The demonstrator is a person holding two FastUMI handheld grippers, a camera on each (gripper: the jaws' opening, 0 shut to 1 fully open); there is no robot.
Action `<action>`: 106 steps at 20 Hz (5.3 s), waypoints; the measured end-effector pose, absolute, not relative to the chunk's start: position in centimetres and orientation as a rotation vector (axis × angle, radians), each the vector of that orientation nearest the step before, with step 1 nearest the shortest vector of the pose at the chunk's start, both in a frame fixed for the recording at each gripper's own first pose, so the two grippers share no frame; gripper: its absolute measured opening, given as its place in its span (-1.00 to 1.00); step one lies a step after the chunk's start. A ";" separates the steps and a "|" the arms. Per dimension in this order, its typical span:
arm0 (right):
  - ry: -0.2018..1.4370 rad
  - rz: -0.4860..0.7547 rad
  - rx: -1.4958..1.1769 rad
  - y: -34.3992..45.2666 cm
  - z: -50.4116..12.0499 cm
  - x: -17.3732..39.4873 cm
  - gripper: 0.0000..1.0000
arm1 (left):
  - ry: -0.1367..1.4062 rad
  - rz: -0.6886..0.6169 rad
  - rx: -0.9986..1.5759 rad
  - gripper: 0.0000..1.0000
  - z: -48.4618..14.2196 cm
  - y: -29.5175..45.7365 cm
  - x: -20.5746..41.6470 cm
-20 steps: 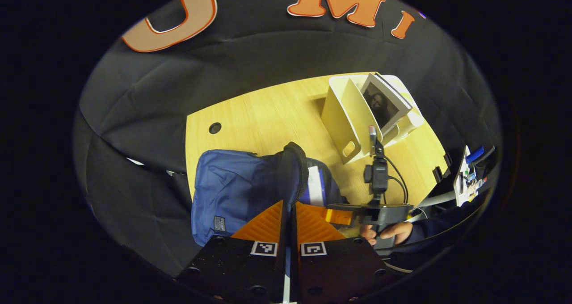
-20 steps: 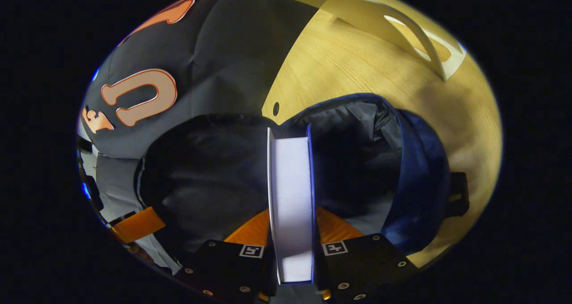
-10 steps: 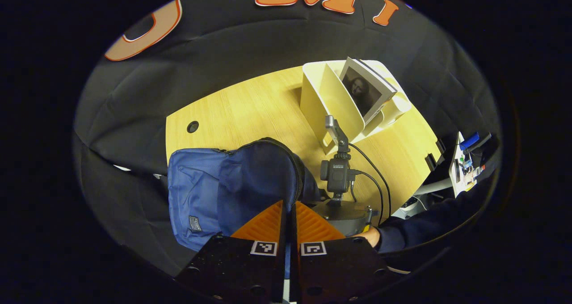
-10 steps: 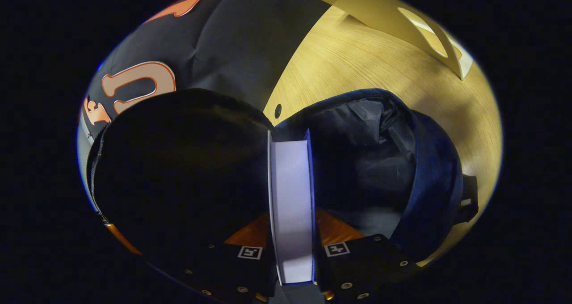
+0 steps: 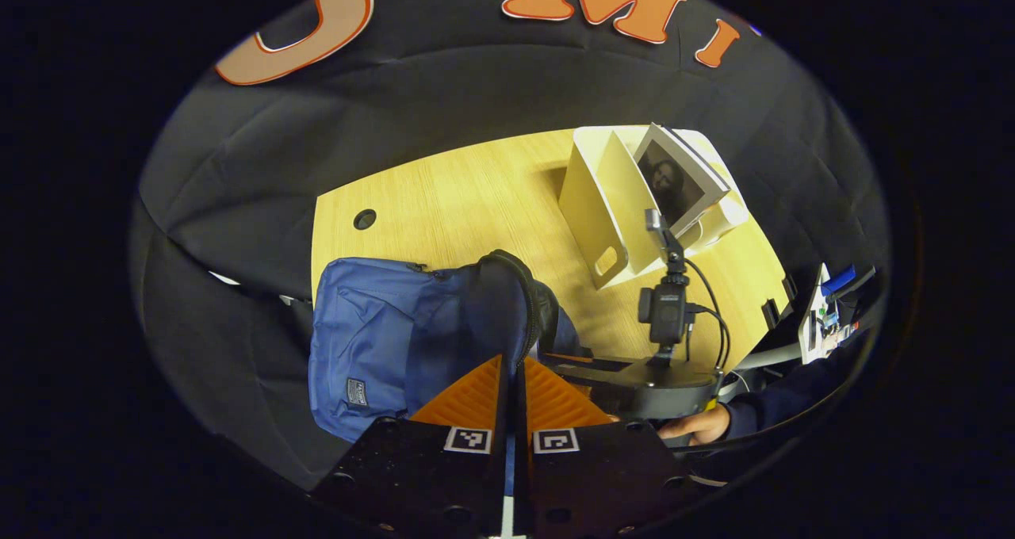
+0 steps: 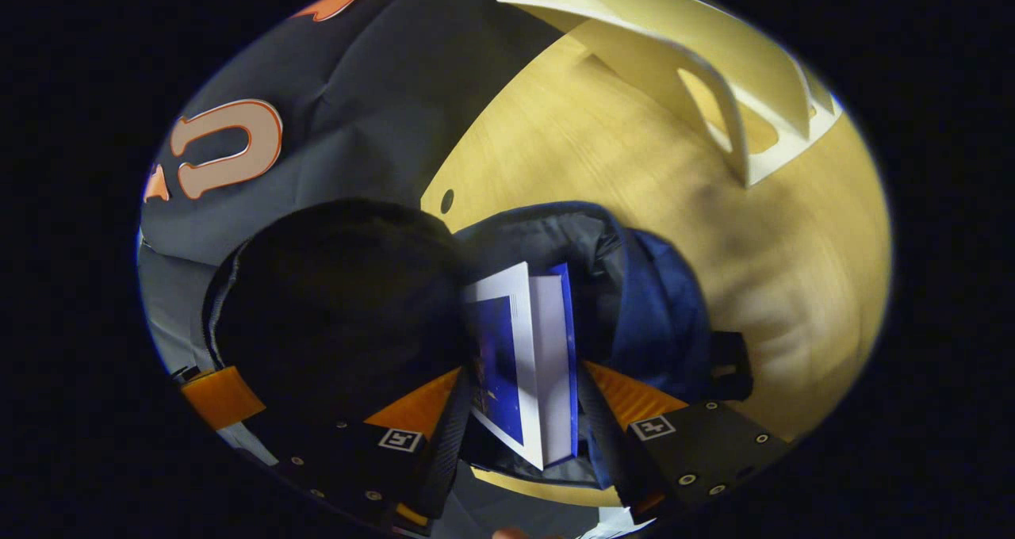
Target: Open the schoolbag, grab two books from the bookshelf and put them into the schoolbag.
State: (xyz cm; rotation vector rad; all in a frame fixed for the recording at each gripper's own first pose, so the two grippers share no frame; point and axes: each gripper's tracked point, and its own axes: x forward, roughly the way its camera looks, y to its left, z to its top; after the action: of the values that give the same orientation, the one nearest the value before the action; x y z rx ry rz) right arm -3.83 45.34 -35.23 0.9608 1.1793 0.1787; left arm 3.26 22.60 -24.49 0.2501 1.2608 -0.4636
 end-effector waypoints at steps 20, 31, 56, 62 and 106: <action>0.819 -0.049 0.090 16.1 -23.9 1.0 0.70 | 1.246 -0.464 0.210 -0.89 -27.1 20.2 1.6; 0.919 -0.001 -0.089 12.8 -21.0 7.4 0.74 | 1.215 -0.435 0.167 -0.89 -26.8 20.8 0.4; 1.465 0.022 -0.001 14.6 -29.8 10.2 -0.25 | 1.245 -0.401 0.031 -0.89 -29.7 22.2 -2.0; 1.425 0.047 0.015 13.3 -25.4 9.8 -0.29 | 1.244 -0.413 0.031 -0.89 -29.8 22.0 -2.0; 1.249 0.340 1.032 20.3 -23.7 -8.1 -0.37 | 1.282 -0.344 -0.041 -0.89 -29.7 22.6 -3.1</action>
State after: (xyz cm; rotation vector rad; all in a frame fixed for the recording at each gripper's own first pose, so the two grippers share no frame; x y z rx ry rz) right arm -8.08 20.30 -23.68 1.0320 1.2486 0.3401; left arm -3.12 22.63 -29.73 -0.0414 1.2823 -0.3443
